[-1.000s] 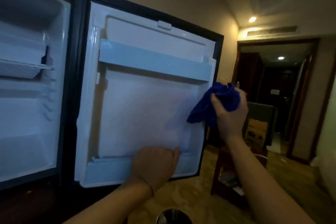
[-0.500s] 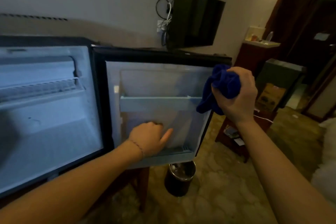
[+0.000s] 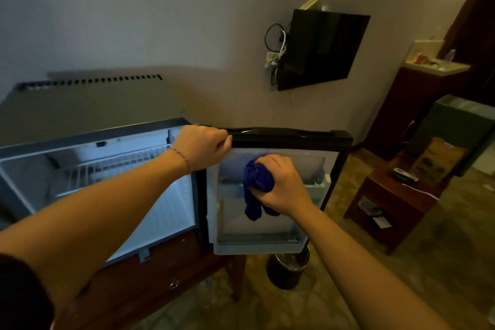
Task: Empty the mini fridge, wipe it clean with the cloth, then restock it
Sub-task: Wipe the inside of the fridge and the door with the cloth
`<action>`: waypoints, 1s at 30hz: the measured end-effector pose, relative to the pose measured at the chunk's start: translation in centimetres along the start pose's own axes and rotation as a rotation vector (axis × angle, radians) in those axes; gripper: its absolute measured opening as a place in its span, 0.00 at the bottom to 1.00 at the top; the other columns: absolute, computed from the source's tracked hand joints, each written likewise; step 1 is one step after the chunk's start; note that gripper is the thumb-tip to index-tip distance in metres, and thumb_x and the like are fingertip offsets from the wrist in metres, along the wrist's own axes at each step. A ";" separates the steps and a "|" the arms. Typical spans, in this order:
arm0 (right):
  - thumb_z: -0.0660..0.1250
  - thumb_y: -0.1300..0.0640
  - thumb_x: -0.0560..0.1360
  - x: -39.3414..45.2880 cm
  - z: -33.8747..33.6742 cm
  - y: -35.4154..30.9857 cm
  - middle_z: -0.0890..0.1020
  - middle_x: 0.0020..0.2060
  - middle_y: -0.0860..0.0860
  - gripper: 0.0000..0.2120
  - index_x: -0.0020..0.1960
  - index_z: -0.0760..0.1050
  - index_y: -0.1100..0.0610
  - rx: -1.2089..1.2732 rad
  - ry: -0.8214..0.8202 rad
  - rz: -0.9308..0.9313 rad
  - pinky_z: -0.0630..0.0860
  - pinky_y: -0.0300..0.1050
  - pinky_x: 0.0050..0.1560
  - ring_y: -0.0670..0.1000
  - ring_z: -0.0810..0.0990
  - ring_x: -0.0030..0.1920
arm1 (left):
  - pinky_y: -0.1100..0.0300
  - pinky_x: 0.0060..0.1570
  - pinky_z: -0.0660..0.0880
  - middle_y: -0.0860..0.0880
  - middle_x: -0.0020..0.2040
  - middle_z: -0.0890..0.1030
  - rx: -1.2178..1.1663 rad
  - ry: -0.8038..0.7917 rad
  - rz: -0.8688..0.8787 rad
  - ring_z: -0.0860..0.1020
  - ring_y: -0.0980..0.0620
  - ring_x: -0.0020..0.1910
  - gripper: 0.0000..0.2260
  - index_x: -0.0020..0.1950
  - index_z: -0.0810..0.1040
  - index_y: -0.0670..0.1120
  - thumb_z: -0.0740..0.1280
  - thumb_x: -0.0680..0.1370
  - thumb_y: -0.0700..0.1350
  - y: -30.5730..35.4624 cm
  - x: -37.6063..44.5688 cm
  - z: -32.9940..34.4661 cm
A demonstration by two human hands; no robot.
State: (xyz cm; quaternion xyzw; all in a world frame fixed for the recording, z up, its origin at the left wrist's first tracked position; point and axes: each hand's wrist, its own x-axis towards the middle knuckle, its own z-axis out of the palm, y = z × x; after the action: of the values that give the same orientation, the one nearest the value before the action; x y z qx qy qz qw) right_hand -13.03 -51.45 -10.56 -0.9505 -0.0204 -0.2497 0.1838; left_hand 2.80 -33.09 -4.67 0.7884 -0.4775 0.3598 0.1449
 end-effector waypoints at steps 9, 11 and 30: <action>0.76 0.45 0.66 3.3 2.3 -3.5 0.78 0.58 0.52 0.29 0.64 0.74 0.55 -0.039 -0.131 -0.045 0.76 0.53 0.56 0.56 0.76 0.57 | 0.50 0.50 0.72 0.48 0.43 0.78 -0.027 -0.634 -0.043 0.77 0.46 0.44 0.23 0.54 0.72 0.49 0.47 0.82 0.64 -2.6 4.5 0.9; 0.75 0.44 0.67 3.8 2.7 -3.8 0.78 0.57 0.52 0.27 0.61 0.74 0.53 -0.125 -0.199 -0.068 0.77 0.53 0.54 0.55 0.76 0.55 | 0.52 0.41 0.73 0.49 0.36 0.75 -0.040 -0.637 -0.081 0.75 0.49 0.36 0.24 0.52 0.70 0.48 0.46 0.81 0.66 -2.7 4.8 1.1; 0.73 0.43 0.68 2.8 -1.7 1.6 0.78 0.59 0.48 0.26 0.63 0.70 0.46 -0.488 -0.430 0.140 0.73 0.53 0.58 0.55 0.74 0.60 | 0.56 0.33 0.66 0.46 0.37 0.78 -0.031 -0.654 -0.148 0.76 0.48 0.36 0.34 0.45 0.76 0.46 0.42 0.79 0.71 -0.6 6.5 3.2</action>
State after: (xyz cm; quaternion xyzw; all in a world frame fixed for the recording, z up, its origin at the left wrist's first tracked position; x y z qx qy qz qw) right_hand -11.19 -53.72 -8.42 -0.9965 0.0671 -0.0278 -0.0410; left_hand 6.51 -38.87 -2.23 0.8923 -0.4455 0.0690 0.0219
